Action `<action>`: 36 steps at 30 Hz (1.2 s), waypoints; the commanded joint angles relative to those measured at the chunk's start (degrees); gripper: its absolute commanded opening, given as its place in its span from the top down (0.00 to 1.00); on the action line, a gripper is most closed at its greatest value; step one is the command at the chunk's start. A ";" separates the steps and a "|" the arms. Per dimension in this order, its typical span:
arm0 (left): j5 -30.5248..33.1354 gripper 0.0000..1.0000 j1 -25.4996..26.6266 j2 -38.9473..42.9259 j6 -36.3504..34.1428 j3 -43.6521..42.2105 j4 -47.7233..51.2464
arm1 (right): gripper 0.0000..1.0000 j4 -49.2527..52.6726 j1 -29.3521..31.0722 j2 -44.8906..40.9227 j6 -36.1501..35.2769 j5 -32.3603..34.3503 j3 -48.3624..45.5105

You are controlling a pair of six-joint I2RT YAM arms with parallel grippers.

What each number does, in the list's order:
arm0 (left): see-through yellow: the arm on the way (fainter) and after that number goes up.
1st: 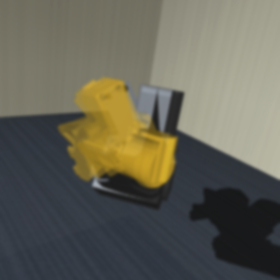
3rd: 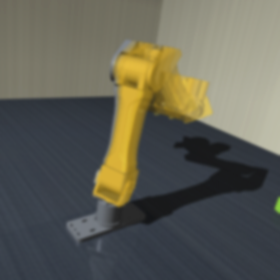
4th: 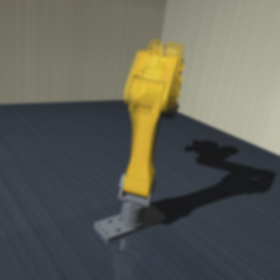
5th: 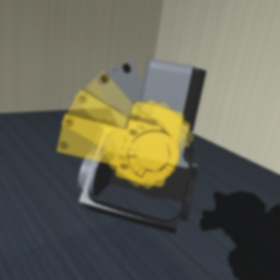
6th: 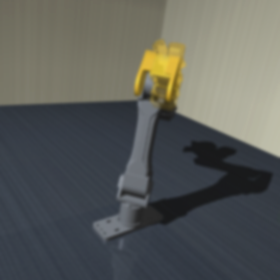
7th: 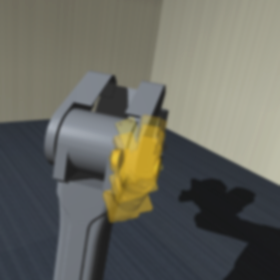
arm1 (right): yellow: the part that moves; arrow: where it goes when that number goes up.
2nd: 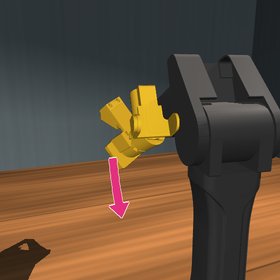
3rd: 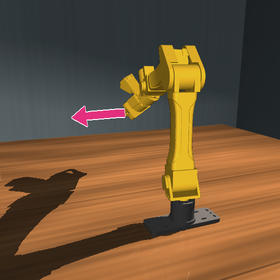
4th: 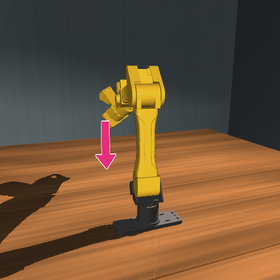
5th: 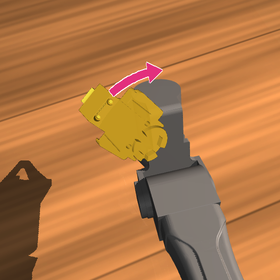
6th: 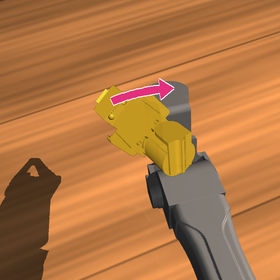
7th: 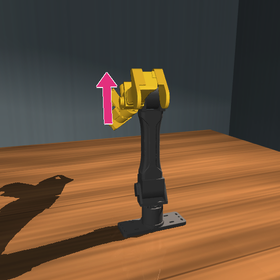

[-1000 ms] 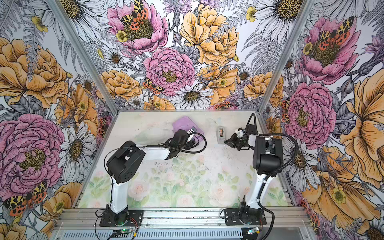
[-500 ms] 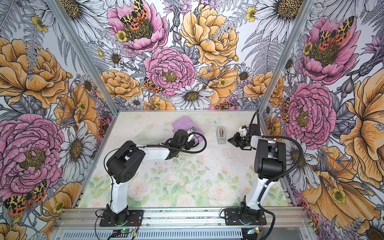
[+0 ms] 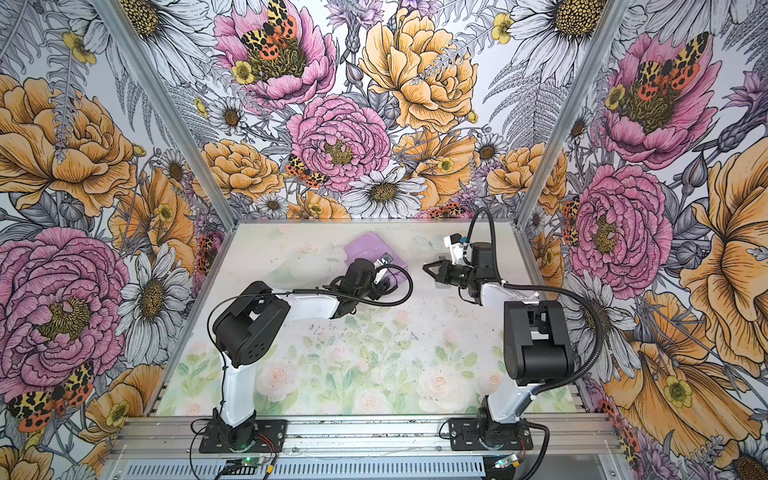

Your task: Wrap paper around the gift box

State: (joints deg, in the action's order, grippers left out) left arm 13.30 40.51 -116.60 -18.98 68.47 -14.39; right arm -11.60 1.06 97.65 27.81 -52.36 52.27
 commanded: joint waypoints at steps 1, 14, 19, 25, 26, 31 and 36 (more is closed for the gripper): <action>-3.18 0.25 -1.31 -1.63 1.58 -2.07 7.36 | 1.00 -7.64 2.36 2.87 0.59 -0.02 1.02; -3.28 0.25 -1.32 -1.79 1.58 -2.23 7.36 | 1.00 -14.88 8.80 11.78 3.20 0.29 7.61; -3.39 0.25 -1.26 -1.77 1.58 -2.20 7.35 | 1.00 -15.19 9.68 14.25 3.34 0.57 9.67; -3.29 0.25 -1.35 -1.70 1.58 -2.35 7.41 | 1.00 -15.21 10.54 16.65 3.37 0.64 11.51; -3.35 0.25 -1.29 -1.65 1.58 -2.34 7.35 | 1.00 -15.30 10.56 16.91 3.38 0.75 11.69; -3.37 0.25 -1.27 -1.66 1.58 -2.37 7.41 | 1.00 -15.48 10.85 18.04 3.39 1.18 12.79; -3.37 0.25 -1.32 -1.70 1.67 -2.37 7.34 | 1.00 -15.06 11.12 19.55 3.32 1.28 14.33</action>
State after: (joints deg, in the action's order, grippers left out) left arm 12.36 40.25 -116.49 -18.96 68.47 -14.39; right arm -25.19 11.75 115.87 31.09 -51.72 64.75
